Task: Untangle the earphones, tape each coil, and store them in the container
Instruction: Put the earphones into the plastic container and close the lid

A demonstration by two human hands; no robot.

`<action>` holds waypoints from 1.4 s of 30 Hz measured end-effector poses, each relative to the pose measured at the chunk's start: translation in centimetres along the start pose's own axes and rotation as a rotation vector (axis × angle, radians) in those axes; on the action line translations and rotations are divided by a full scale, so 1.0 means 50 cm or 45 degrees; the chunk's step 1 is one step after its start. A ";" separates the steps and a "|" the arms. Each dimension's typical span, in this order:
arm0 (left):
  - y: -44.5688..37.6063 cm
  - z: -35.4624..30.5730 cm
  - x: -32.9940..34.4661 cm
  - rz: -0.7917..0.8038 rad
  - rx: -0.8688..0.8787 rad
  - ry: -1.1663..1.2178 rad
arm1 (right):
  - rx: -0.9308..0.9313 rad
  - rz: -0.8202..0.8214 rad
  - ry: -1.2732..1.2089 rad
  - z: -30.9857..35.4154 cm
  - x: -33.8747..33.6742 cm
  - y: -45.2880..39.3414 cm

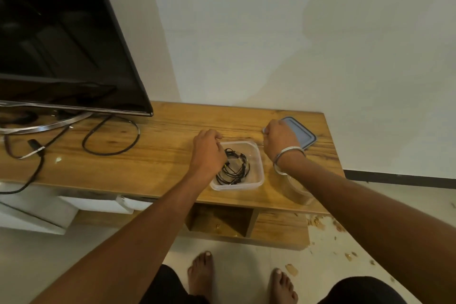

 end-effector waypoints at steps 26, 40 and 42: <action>-0.108 -0.116 0.210 0.393 0.091 -0.009 | 0.099 0.137 0.503 -0.124 0.049 -0.099; -0.106 -0.112 0.127 0.201 0.018 0.119 | 0.001 -0.077 -0.284 -0.060 -0.113 -0.067; -0.098 -0.110 0.099 0.144 -0.034 0.142 | 0.007 -0.050 -0.415 -0.037 -0.114 -0.048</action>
Point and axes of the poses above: each hand's wrist, its own y-axis away from the middle knuckle, its own x-axis out of the palm, z = x × y, the point moved 8 cm from there along -y, towards the middle knuckle, and after that the axes turned 14 degrees about x, right-handed, at the moved point
